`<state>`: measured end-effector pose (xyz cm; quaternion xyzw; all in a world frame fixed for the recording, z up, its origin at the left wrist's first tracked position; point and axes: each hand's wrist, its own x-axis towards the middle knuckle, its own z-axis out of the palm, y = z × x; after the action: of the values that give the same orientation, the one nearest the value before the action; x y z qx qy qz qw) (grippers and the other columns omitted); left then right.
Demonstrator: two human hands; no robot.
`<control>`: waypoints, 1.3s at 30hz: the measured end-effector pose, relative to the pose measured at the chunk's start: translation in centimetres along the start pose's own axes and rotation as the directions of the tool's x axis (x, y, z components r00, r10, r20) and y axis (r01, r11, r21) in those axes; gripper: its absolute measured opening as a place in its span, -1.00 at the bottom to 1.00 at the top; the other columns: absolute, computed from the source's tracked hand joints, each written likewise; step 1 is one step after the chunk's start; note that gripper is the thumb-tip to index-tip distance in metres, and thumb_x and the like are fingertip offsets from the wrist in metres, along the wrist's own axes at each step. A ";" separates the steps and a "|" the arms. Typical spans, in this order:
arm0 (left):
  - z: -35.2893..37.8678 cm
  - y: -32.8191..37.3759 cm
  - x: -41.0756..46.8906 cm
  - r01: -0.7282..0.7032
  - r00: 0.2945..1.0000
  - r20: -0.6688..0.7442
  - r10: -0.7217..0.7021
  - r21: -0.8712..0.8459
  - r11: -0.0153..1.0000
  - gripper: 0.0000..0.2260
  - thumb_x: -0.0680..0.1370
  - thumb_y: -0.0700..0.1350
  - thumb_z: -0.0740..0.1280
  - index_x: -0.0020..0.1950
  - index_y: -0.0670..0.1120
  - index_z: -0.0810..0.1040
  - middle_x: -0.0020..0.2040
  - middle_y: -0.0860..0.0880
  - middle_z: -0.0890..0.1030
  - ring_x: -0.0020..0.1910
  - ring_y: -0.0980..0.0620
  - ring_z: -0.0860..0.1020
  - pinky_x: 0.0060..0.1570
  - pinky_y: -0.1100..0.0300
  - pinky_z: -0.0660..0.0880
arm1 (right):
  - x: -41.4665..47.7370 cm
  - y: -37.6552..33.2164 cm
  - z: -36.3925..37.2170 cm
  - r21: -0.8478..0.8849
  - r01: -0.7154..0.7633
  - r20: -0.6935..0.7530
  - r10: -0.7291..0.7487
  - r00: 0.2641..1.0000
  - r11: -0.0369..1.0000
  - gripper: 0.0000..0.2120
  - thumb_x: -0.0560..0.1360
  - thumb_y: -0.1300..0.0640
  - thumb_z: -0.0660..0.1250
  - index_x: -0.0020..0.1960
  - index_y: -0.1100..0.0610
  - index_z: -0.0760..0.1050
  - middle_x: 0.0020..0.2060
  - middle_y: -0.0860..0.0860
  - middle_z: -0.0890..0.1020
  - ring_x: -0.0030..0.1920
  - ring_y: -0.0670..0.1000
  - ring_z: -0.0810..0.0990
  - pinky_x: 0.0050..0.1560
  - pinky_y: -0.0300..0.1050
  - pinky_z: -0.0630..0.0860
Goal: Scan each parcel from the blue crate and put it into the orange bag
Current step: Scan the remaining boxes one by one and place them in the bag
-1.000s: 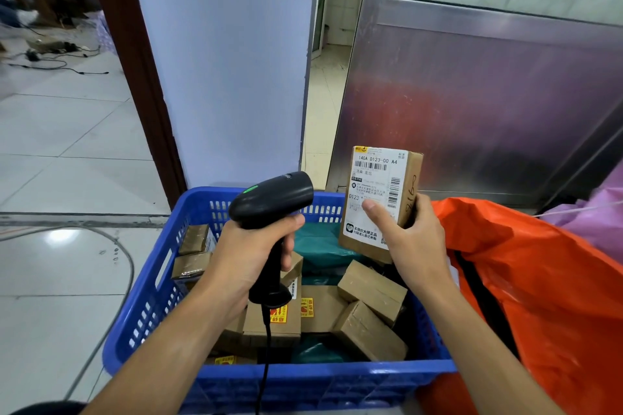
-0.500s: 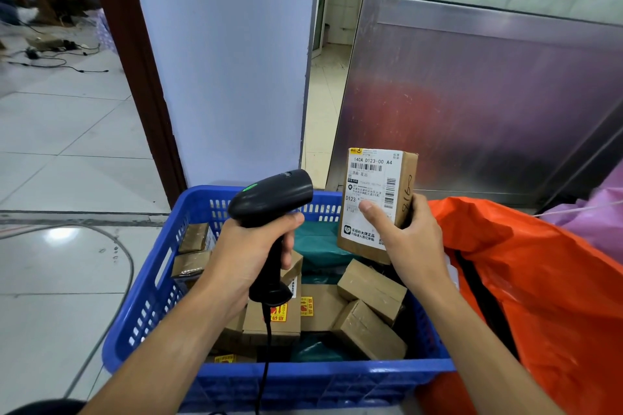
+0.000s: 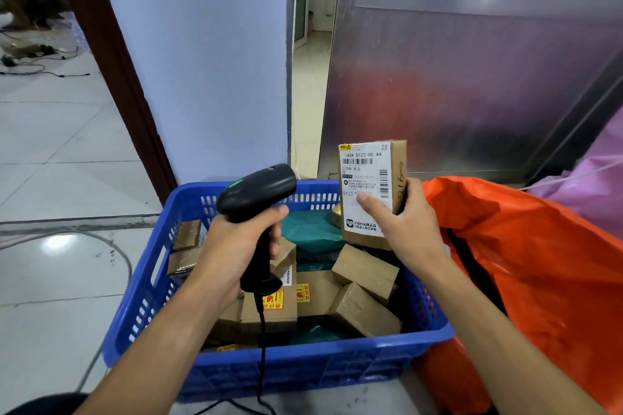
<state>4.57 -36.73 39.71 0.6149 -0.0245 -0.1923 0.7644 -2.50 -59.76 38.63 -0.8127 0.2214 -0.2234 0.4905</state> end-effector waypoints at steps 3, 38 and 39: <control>0.0 -0.6 -0.1 0.006 1.000 0.000 -0.006 0.044 0.999 -0.91 0.55 -0.17 0.48 -0.03 -0.17 0.64 -0.29 -0.09 0.59 -0.41 0.01 0.51 -0.31 0.12 0.52 | 0.3 1.3 -2.2 -0.055 -0.074 0.018 0.075 0.997 0.996 -0.49 0.48 -0.05 0.47 0.35 -0.05 0.35 0.05 -0.26 0.62 0.09 -0.14 0.65 0.10 -0.06 0.61; 21.0 -18.8 -2.6 0.084 0.991 0.069 -0.116 0.358 0.930 -0.65 0.72 0.07 0.24 0.09 -0.21 0.58 -0.24 -0.15 0.74 -0.47 -0.09 0.57 -0.45 0.08 0.52 | -0.3 23.1 -18.9 -0.242 -0.707 0.173 0.746 0.643 0.665 -0.57 0.56 -0.06 0.46 0.18 0.29 0.54 -0.05 0.13 0.67 -0.12 0.09 0.67 -0.41 -0.04 0.62; 21.3 -19.2 -2.5 0.082 0.991 0.067 -0.114 0.367 0.926 -0.65 0.72 0.08 0.24 0.09 -0.22 0.58 -0.26 -0.15 0.73 -0.47 -0.10 0.57 -0.45 0.04 0.53 | -0.1 23.8 -19.0 -0.242 -0.702 0.165 0.741 0.651 0.670 -0.59 0.56 -0.03 0.47 0.17 0.30 0.54 -0.07 0.13 0.67 -0.13 0.08 0.67 -0.41 -0.05 0.63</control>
<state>-8.69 -59.00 27.11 0.7373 -0.0619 -0.2490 0.6250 -16.95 -83.03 25.25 -0.7139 0.4802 0.1125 0.4971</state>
